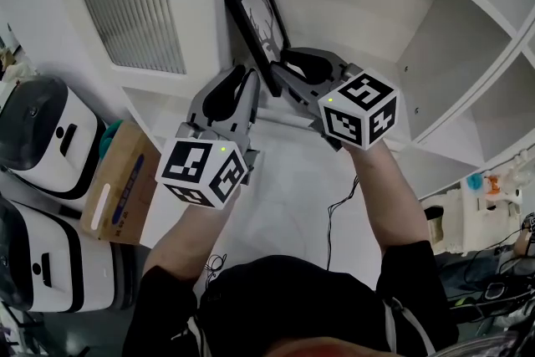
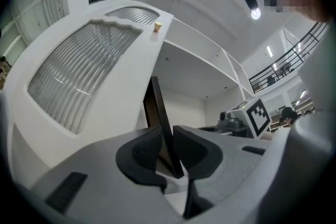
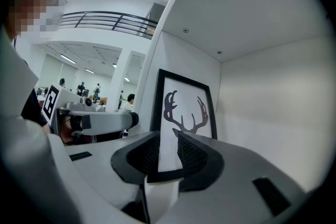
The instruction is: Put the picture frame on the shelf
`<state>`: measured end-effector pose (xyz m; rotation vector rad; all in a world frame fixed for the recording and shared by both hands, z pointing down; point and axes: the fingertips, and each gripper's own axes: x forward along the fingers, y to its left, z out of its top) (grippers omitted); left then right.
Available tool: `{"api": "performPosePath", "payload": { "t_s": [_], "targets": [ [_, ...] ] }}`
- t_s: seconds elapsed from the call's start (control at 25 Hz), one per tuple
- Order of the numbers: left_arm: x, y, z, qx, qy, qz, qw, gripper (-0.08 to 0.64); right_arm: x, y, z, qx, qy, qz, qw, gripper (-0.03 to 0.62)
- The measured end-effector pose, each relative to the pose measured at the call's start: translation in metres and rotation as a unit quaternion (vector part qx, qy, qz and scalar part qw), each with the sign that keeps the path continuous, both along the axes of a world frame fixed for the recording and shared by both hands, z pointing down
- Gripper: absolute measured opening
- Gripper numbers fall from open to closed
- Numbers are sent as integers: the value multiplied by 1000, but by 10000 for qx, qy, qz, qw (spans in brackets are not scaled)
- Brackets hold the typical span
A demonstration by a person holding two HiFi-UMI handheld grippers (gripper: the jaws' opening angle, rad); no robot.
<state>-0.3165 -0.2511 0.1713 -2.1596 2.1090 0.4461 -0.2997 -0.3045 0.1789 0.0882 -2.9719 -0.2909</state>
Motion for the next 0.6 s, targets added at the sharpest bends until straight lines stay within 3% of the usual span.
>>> {"api": "performPosePath", "payload": {
  "t_s": [0.32, 0.6],
  "targets": [
    [5, -7, 6, -42, 77, 119, 9999, 71, 5, -24, 5, -277, 329, 201, 9989, 98],
    [1, -2, 9, -56, 77, 88, 9999, 71, 23, -33, -5, -487, -152, 410, 9979, 98]
  ]
}}
